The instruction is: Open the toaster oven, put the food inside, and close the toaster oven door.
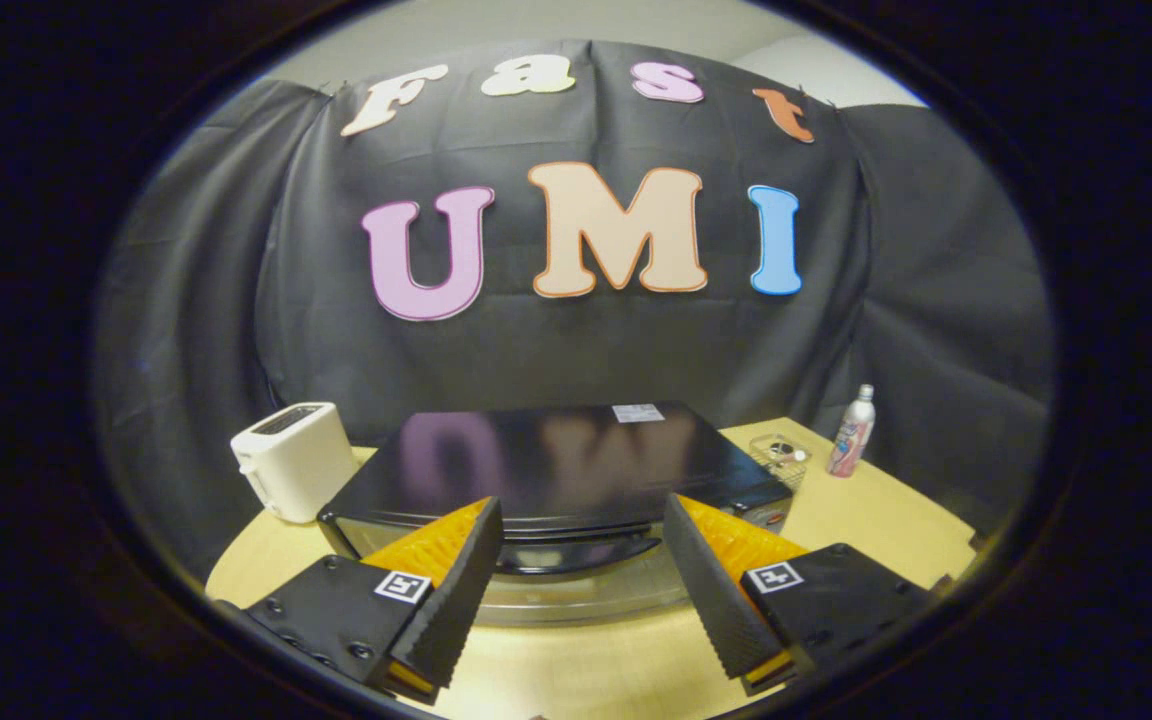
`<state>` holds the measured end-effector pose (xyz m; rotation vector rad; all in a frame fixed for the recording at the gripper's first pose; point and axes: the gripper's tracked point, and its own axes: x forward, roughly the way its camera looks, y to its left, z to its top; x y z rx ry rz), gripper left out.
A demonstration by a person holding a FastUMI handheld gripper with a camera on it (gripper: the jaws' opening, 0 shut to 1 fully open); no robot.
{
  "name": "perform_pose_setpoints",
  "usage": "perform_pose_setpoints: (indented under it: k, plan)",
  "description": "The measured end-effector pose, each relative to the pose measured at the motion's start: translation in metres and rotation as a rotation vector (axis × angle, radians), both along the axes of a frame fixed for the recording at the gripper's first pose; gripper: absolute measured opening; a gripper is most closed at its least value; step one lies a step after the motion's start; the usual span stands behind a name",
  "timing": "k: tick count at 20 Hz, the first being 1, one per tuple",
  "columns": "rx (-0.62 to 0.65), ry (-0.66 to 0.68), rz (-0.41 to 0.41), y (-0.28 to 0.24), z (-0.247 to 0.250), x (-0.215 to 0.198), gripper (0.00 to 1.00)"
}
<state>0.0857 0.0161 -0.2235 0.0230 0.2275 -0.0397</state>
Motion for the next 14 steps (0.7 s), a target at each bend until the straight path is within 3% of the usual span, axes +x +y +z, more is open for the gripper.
perform_pose_setpoints:
  k: [8,14]
  plan:
    - [0.045,-0.106,0.030,0.026,0.117,-0.018,0.98]
    - [0.010,-0.139,0.087,0.046,0.153,-0.024,0.98]
